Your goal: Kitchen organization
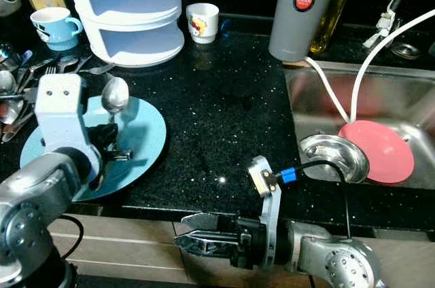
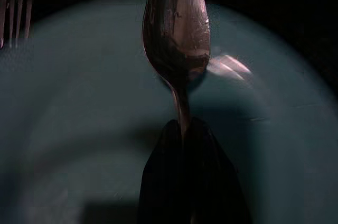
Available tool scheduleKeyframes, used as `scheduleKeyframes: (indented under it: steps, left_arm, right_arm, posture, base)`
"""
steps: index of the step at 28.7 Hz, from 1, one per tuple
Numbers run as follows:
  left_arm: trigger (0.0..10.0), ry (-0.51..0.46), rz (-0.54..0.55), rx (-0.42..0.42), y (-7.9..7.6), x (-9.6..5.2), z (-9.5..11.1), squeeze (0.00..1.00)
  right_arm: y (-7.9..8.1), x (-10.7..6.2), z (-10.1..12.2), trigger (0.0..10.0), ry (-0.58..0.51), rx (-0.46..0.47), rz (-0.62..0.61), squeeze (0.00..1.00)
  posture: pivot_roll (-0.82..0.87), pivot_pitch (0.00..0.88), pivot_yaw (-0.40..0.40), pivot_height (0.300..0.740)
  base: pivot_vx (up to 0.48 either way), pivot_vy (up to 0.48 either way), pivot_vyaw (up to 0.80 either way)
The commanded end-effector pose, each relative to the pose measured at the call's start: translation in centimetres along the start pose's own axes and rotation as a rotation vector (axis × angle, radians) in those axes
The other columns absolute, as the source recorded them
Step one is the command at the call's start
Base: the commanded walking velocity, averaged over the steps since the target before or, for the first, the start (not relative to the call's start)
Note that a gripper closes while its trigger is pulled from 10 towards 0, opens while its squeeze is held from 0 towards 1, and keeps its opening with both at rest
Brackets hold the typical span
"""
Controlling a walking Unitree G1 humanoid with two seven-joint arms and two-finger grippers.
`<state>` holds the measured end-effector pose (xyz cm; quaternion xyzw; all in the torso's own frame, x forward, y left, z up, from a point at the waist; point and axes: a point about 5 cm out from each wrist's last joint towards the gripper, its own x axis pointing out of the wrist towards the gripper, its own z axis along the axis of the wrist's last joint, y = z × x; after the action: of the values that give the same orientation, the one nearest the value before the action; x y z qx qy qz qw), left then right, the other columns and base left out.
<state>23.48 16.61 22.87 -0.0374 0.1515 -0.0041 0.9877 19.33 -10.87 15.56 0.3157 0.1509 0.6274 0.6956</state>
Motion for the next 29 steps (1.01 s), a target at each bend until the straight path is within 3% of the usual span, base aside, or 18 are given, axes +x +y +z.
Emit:
scheduleKeyframes:
  steps: [1, 13, 14, 15, 16, 17, 29]
  left_arm:
    - [0.0, 0.033, 0.017, -0.007, 0.2, -0.1, -0.4, 0.0]
    - [0.0, 0.033, 0.019, 0.009, 0.2, 0.2, -0.1, 0.0]
    - [3.7, 0.026, 0.021, 0.021, 0.3, 0.3, 0.2, 0.0]
    - [3.7, 0.026, 0.021, 0.021, 0.3, 0.3, 0.2, 0.0]
    - [8.9, 0.023, 0.022, 0.028, 0.3, 0.3, 0.3, 0.0]
    - [10.0, 0.019, 0.018, 0.025, 0.2, 0.3, 0.4, 0.0]
    - [10.0, 0.019, -0.036, 0.071, -0.4, 0.6, 0.8, 0.0]
  right_arm:
    - [-0.3, -0.4, 0.1, 10.0, 0.004, 0.005, -0.027, 0.0]
    - [-0.3, -0.5, 0.0, 10.0, -0.007, 0.003, -0.033, 0.0]
    - [-0.3, -0.5, 0.0, 10.0, -0.007, 0.003, -0.033, 0.0]
    - [-0.3, -0.5, 0.0, 10.0, -0.007, 0.003, -0.033, 0.0]
    - [-0.3, -0.5, 0.0, 10.0, -0.006, 0.003, -0.032, 0.0]
    - [-0.3, -0.5, 0.0, 10.0, -0.005, 0.003, -0.032, 0.0]
    - [-0.1, -0.5, 0.0, 10.0, -0.007, 0.001, -0.033, 0.0]
  posture:
    - [0.09, 0.045, -0.028, 0.74]
    - [0.08, 0.042, -0.023, 0.74]
    - [0.08, 0.043, -0.025, 0.74]
    - [0.08, 0.043, -0.025, 0.74]
    - [0.08, 0.042, -0.025, 0.74]
    - [0.07, 0.044, -0.025, 0.74]
    - [0.07, 0.055, -0.016, 0.74]
  base:
    - [0.0, 0.0, 0.0]
    - [0.0, 0.0, 0.0]
    - [0.0, 0.0, 0.0]
    - [0.0, 0.0, 0.0]
    - [0.0, 0.0, 0.0]
    - [0.0, 0.0, 0.0]
    - [0.0, 0.0, 0.0]
